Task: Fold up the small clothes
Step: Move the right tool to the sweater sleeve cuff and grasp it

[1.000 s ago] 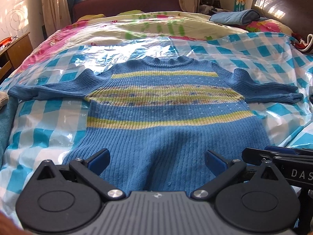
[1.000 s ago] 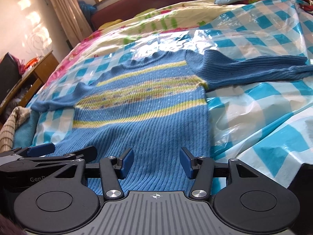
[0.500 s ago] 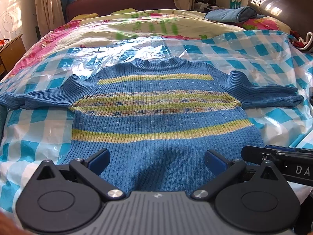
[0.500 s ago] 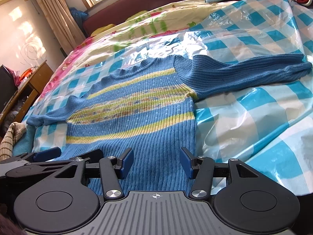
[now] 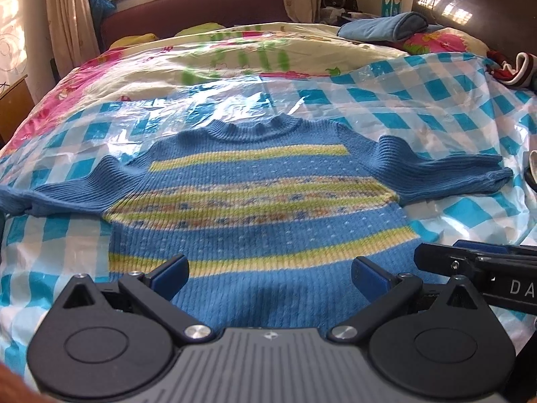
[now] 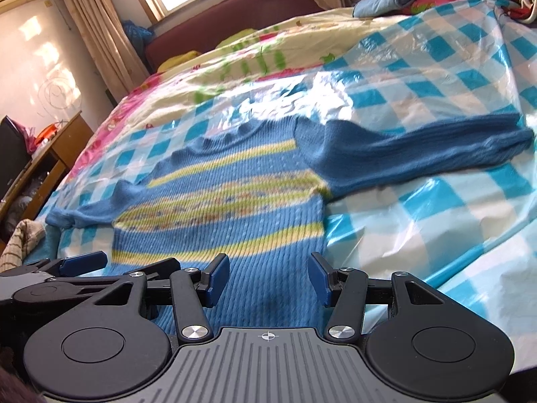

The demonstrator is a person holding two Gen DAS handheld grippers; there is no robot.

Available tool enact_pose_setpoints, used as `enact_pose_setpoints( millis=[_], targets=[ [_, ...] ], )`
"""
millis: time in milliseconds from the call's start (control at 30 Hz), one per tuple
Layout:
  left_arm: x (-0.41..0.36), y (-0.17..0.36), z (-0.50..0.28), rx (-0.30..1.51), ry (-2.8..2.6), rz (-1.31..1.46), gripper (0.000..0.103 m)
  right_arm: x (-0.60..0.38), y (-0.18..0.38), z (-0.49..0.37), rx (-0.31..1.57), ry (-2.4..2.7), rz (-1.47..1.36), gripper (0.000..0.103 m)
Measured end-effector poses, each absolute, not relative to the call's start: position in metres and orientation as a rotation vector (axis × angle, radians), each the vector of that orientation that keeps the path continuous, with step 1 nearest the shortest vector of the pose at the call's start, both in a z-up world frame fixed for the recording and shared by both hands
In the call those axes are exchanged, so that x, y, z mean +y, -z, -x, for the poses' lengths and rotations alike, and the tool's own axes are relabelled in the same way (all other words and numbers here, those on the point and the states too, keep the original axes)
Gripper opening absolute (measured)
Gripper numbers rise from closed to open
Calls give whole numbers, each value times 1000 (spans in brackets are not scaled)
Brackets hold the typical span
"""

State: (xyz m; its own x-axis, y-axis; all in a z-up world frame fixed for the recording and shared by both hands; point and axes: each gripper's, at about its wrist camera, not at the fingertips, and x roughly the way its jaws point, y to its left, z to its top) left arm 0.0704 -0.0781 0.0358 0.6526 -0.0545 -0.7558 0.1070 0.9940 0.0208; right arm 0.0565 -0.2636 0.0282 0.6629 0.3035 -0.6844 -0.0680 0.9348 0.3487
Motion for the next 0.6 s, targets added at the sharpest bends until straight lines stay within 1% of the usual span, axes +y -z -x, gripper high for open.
enact_pose_setpoints(
  millis=[300, 600],
  targets=[
    [-122, -40, -91, 848, 158, -123, 103, -309, -43, -72, 765, -147, -322, 55],
    [-171, -37, -116, 856, 225, -164, 103, -371, -37, -93, 758, -45, -385, 55]
  ],
)
